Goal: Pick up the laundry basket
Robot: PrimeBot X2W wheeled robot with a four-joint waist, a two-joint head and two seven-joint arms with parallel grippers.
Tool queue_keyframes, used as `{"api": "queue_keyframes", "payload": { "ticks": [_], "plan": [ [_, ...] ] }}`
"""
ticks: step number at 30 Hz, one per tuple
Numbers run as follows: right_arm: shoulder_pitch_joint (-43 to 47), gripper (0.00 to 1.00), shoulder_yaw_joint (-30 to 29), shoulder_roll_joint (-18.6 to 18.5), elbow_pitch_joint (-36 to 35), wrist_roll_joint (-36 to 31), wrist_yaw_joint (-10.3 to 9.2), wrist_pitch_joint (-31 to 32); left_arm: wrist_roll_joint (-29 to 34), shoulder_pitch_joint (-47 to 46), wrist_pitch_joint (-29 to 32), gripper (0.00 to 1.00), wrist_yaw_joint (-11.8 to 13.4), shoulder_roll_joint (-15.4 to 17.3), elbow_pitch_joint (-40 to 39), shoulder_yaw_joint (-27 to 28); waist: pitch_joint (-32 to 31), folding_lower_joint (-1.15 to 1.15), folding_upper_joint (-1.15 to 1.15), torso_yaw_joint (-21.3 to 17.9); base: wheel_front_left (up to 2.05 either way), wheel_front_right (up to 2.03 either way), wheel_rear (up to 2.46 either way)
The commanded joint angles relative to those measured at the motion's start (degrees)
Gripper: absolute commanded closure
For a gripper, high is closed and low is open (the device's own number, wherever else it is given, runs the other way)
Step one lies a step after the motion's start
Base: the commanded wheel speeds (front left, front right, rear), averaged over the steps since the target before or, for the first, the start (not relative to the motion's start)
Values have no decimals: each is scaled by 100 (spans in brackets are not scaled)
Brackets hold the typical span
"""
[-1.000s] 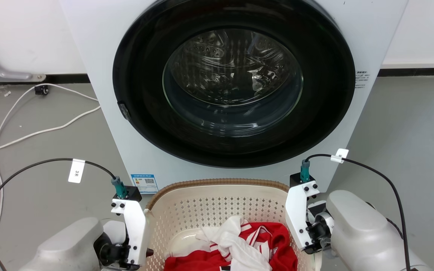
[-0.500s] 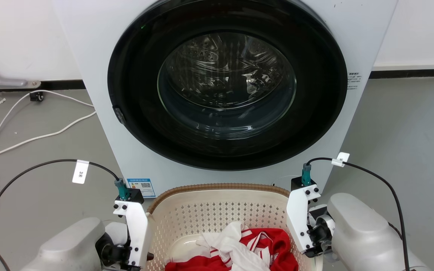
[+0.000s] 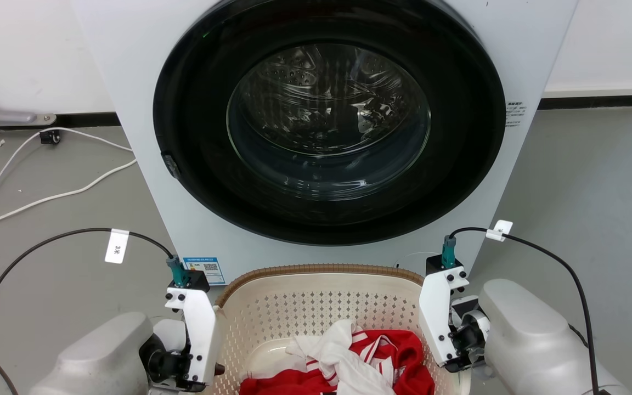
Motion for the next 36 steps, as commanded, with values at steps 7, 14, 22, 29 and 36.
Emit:
{"api": "queue_keyframes", "payload": {
  "ticks": [7,14,22,29,36],
  "plan": [
    [-135,100,63,-42,41,73,0,-47,-25,-79,39,100,-27,2,36,-25,15,0,0,19,0,0,0],
    [-166,100,125,-41,29,151,0,-39,7,-87,7,100,-27,26,70,-29,29,0,0,27,0,0,0],
    [-190,100,174,-43,55,235,0,-85,-29,-99,14,100,-26,46,97,-15,32,0,0,44,0,0,0],
    [-227,100,216,-43,93,292,0,-135,-38,-107,21,100,-26,33,117,-16,27,0,0,55,0,0,0],
    [-230,100,245,-43,122,357,0,-203,-39,-114,-41,100,-26,28,170,-16,32,0,0,57,0,0,0]
  ]
}}
